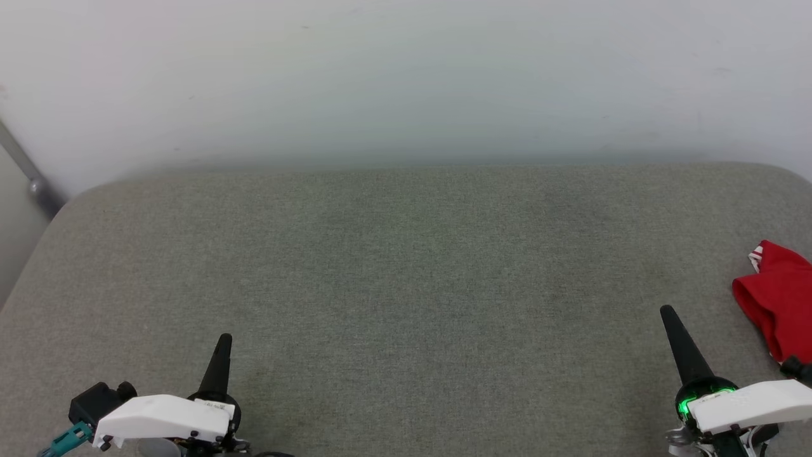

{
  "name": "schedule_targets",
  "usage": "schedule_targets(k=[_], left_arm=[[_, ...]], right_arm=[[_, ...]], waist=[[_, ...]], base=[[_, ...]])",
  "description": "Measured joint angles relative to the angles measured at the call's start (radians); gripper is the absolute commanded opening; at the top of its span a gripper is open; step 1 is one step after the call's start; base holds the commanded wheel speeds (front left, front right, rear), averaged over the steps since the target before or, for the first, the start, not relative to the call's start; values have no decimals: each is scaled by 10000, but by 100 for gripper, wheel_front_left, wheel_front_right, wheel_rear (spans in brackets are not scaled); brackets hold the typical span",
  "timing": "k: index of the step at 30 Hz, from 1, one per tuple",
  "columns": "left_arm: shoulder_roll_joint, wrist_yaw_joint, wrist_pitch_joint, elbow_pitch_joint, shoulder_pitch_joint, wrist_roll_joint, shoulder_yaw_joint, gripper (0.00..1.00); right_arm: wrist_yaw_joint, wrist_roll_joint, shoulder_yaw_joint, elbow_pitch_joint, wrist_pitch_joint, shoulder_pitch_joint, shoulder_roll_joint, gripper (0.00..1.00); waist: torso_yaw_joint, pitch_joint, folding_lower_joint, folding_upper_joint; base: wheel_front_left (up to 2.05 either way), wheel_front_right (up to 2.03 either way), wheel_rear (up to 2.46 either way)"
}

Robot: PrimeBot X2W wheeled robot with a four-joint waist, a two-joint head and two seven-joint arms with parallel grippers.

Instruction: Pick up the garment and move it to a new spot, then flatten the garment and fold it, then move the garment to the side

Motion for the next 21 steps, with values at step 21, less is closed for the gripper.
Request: schedule_targets(k=[21], left_arm=[[-405,-431,500,180,-308,-1528,600,0]], right_arm=[[0,2109,-127,548,0,-411,35,0]], waist=[[25,106,0,0]], base=[[0,0,0]])
